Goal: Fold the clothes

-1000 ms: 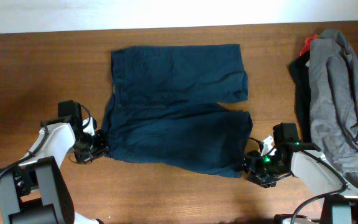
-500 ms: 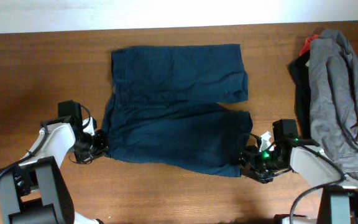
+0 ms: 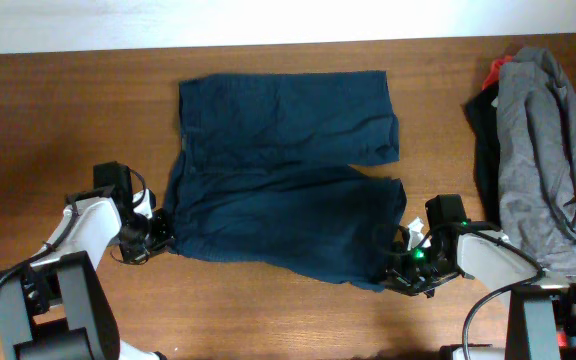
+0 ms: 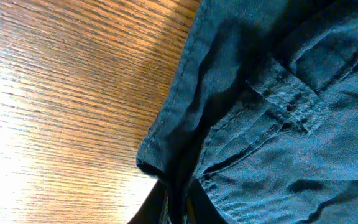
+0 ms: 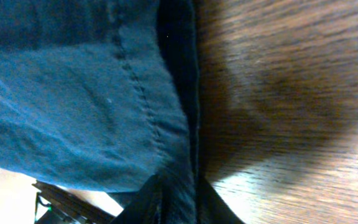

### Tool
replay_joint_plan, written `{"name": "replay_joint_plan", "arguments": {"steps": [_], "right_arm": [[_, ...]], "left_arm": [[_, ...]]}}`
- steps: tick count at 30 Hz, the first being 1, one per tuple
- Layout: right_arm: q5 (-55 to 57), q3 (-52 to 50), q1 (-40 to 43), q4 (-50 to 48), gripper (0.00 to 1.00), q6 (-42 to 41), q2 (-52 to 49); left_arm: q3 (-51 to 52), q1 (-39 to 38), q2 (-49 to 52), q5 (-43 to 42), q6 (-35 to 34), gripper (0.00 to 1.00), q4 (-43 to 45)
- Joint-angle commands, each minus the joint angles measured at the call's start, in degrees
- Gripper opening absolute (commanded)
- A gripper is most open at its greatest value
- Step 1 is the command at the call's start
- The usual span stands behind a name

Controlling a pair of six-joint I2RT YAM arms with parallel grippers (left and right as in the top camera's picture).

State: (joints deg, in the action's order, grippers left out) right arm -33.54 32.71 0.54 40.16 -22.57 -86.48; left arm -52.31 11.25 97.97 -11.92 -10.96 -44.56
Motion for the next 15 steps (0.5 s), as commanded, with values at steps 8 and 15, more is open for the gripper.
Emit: {"name": "replay_joint_plan", "arguments": {"steps": [8,15], "right_arm": [[5.2,1.4,-0.5,2.1,0.53,4.3,2.2],[0.3,1.6,-0.5,9.7,0.56,4.7,2.2]], "left_arm": [[0.2,0.2,0.2,0.8,0.3,0.09,0.3],[0.2,0.2,0.2,0.8,0.3,0.09,0.2]]}}
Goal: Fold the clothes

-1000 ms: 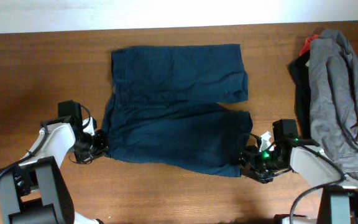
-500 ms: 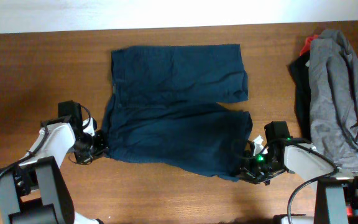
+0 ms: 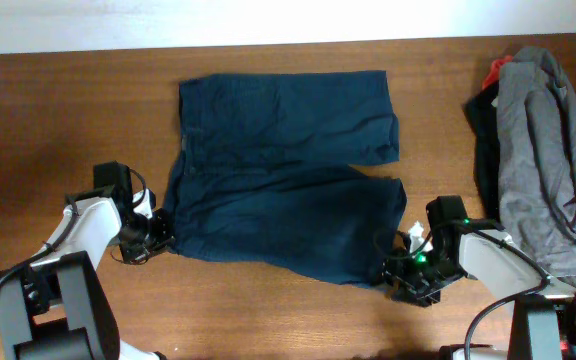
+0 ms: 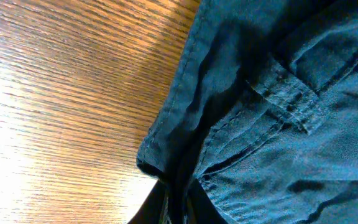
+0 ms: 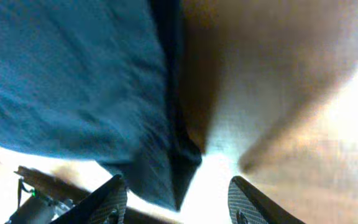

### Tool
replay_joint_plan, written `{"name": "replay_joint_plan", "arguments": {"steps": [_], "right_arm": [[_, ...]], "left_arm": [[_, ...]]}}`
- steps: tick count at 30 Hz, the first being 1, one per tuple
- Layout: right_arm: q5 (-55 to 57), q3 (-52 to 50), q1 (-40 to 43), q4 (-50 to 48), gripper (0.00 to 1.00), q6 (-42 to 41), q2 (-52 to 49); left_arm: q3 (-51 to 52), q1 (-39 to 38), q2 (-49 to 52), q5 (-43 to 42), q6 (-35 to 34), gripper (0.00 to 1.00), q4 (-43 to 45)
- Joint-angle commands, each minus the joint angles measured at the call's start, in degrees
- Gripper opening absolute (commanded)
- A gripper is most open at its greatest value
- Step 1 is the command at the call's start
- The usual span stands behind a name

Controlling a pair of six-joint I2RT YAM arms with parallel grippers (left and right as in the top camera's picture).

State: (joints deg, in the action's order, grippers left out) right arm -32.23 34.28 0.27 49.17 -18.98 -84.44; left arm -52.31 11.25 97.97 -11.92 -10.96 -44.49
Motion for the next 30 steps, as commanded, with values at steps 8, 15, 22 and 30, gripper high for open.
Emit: {"name": "replay_joint_plan", "arguments": {"steps": [8,15,22,30], "right_arm": [[-3.1,0.0,-0.3,0.3,0.48,3.4,0.2],[2.1,0.0,-0.3,-4.2,0.43,-1.5,0.1],[2.3,0.0,-0.3,-6.1,0.59,-1.4,-1.0],[-1.7,0.0,-5.4,-1.5,0.66,-1.0,-1.4]], "left_arm": [[0.2,0.2,0.2,0.8,0.3,0.10,0.4],[0.2,0.2,0.2,0.8,0.3,0.11,1.1],[0.2,0.2,0.2,0.8,0.3,0.11,1.0],[0.2,0.2,0.2,0.8,0.3,0.11,0.5]]}}
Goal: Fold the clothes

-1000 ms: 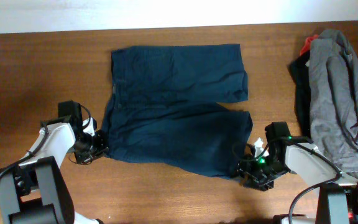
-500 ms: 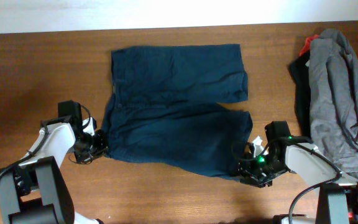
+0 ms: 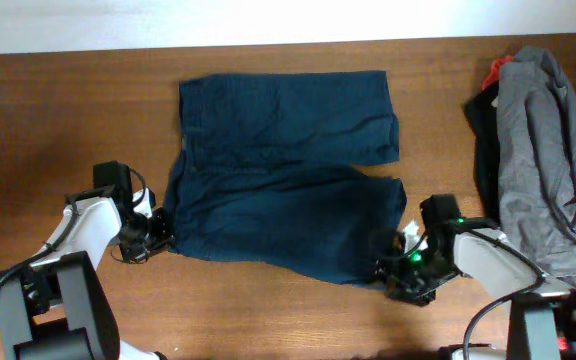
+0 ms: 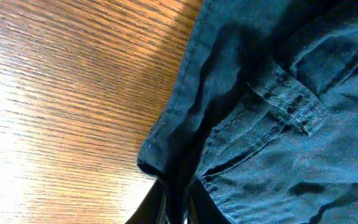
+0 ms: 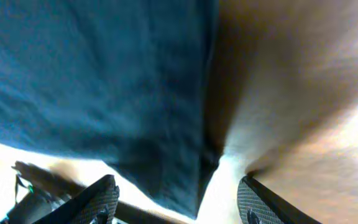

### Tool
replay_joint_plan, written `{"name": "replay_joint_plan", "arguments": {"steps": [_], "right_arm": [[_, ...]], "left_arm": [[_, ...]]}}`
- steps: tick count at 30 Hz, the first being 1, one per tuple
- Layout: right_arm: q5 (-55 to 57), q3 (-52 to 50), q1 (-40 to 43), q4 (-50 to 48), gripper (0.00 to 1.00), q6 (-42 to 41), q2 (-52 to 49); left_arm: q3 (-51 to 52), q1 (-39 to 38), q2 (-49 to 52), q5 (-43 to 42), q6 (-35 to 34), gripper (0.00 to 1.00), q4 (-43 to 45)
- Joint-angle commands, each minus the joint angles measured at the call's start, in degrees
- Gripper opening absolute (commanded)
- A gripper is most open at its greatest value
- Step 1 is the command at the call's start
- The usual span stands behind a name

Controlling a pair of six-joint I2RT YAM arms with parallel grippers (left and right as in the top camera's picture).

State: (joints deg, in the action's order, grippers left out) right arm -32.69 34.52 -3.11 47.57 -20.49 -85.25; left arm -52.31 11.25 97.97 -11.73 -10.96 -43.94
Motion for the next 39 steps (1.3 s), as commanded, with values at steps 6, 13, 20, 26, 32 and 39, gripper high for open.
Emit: {"name": "replay_joint_plan", "arguments": {"steps": [6,13,20,26,32,39], "right_arm": [[-0.3,-0.2,-2.6,-2.0,0.57,-0.7,-0.6],[3.0,-0.2,-2.6,-3.9,0.46,-2.5,-0.6],[4.9,-0.2,-2.6,-4.4,0.60,-2.6,-0.6],[5.5,-0.2,-2.6,-6.1,0.25,-2.5,-0.6],[6.4,-0.2,-2.5,-6.1,0.04,-2.5,-0.6],[9.5,4.2,-2.5,-3.6,0.04,-0.7,1.1]], "left_arm": [[0.2,0.2,0.2,0.6,0.3,0.11,0.0],[0.2,0.2,0.2,0.6,0.3,0.12,0.4],[0.2,0.2,0.2,0.6,0.3,0.14,0.4],[0.2,0.2,0.2,0.6,0.3,0.14,0.2],[0.2,0.2,0.2,0.6,0.3,0.12,-0.4],[-1.3,0.2,-2.4,-0.7,4.2,0.00,-3.4]]}}
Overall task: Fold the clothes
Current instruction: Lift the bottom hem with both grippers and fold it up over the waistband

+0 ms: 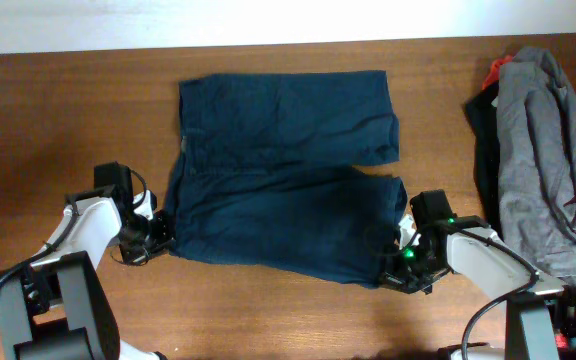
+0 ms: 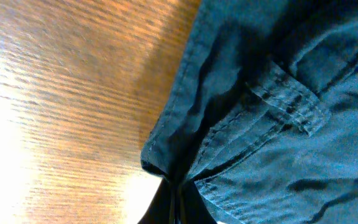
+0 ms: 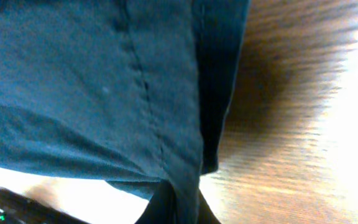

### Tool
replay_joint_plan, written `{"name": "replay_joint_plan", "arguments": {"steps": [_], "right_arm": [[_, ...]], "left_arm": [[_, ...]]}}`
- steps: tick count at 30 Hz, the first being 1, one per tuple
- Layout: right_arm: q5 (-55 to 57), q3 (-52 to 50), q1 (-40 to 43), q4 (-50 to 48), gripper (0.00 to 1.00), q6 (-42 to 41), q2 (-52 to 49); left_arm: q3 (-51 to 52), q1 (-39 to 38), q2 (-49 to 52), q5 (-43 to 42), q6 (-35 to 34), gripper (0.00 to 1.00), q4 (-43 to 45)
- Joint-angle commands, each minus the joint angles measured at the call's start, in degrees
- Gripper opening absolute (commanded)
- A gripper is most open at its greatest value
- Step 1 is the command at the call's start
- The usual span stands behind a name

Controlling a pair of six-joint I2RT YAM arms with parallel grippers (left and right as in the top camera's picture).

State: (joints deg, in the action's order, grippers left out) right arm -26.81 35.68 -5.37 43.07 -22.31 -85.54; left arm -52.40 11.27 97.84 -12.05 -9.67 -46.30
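Note:
Dark blue shorts [image 1: 278,190] lie spread flat on the wooden table [image 1: 58,120], waistband to the left and legs to the right. At their near left my left gripper [image 1: 156,240] is shut on the waistband corner [image 2: 160,155]; in the left wrist view the fingers [image 2: 166,208] pinch the cloth together. My right gripper [image 1: 398,270] is shut on the near leg's hem corner [image 3: 194,124] at the lower right, where the closed fingers [image 3: 166,208] clamp the stitched edge.
A pile of other clothes [image 1: 543,160], grey on top with black and red beneath, lies at the table's right edge close to my right arm. Bare wood runs along the front and left of the shorts.
My right gripper was open just off the hem corner of the near leg; now it is shut on that corner. The left gripper still holds the waistband, and the shorts lie as before.
Both grippers first pinched the shorts' near corners. Then the right gripper was open and slightly back from the hem, and it stayed open a moment later, closer to the cloth. Now it grips the hem again, while the left has held the waistband throughout.

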Motion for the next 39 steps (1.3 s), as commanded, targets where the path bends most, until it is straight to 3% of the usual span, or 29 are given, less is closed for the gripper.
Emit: {"name": "replay_joint_plan", "arguments": {"steps": [1,14,22,29,39], "right_arm": [[3.7,4.4,-0.2,2.3,0.04,1.8,2.3],[12.6,21.2,-0.2,24.5,0.04,2.6,15.8],[14.9,32.8,-0.2,41.4,0.04,3.6,19.0],[14.9,37.5,-0.2,32.5,0.04,3.6,16.7],[13.8,37.5,-0.2,13.2,0.04,6.1,1.0]], "left_arm": [[-1.7,0.2,-3.4,-0.3,3.0,0.00,-2.0],[-2.8,0.2,-25.2,-0.3,2.9,0.00,-13.4],[-6.0,0.2,-37.8,0.3,2.6,0.00,-26.2],[-9.5,0.2,-40.4,3.5,-0.2,0.00,-21.1],[-9.5,0.2,-28.0,3.5,-0.6,0.00,-8.2]]}}
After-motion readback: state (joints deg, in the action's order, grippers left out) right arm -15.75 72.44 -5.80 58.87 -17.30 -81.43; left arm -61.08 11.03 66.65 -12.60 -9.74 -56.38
